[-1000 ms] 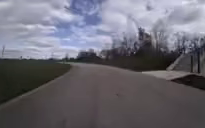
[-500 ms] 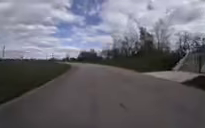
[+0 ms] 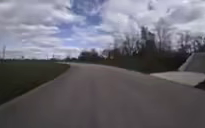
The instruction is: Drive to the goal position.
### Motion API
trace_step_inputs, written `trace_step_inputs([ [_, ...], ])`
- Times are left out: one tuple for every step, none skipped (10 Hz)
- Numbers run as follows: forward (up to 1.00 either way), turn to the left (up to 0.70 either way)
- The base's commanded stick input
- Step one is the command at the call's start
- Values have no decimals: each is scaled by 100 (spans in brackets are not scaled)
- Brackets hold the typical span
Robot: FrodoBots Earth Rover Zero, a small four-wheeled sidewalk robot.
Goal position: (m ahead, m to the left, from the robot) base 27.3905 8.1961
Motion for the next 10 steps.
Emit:
trace_step_inputs([
  [100, 0],
  [100, 0],
  [100, 0],
  [100, 0],
  [100, 0],
  [100, 0],
  [100, 0],
  [100, 0],
  [100, 0],
  [100, 0],
])
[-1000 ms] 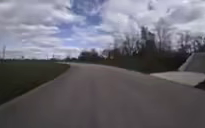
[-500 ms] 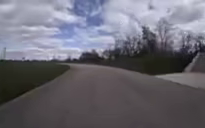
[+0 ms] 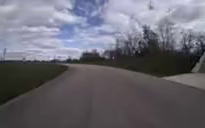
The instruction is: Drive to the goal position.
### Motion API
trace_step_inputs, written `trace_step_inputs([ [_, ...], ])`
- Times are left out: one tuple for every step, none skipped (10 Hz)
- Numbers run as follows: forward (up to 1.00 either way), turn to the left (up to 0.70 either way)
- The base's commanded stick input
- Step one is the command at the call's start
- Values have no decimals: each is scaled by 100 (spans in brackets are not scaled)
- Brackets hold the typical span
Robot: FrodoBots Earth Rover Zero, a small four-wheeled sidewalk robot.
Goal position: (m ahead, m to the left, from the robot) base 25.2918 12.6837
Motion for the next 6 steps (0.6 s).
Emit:
trace_step_inputs([
  [100, 0],
  [100, 0],
  [100, 0],
  [100, 0],
  [100, 0],
  [100, 0],
])
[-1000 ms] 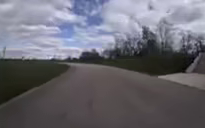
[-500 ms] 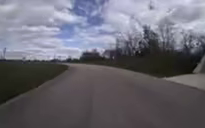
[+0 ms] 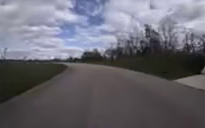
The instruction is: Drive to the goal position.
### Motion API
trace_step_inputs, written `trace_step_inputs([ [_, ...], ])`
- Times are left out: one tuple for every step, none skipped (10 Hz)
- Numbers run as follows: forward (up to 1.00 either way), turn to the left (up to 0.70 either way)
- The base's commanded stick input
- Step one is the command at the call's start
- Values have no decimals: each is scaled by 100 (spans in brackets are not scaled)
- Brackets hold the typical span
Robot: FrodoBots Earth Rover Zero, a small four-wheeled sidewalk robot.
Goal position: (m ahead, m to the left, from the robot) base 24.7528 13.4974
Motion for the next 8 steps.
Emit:
trace_step_inputs([
  [100, 0],
  [100, 0],
  [100, 0],
  [100, 1],
  [100, 2],
  [100, 2],
  [100, 2],
  [100, 2],
])
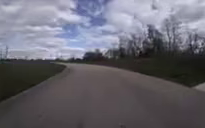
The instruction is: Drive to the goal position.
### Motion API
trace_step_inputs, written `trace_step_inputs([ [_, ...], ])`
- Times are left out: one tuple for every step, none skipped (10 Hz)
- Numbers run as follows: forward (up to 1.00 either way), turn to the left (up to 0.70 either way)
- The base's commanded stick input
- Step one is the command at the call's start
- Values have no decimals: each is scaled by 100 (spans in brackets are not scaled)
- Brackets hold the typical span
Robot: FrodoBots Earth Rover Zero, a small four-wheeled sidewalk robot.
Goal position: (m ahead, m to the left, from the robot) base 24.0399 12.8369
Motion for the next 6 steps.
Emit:
trace_step_inputs([
  [100, 2],
  [100, 2],
  [100, 2],
  [100, 2],
  [100, 2],
  [100, 2],
])
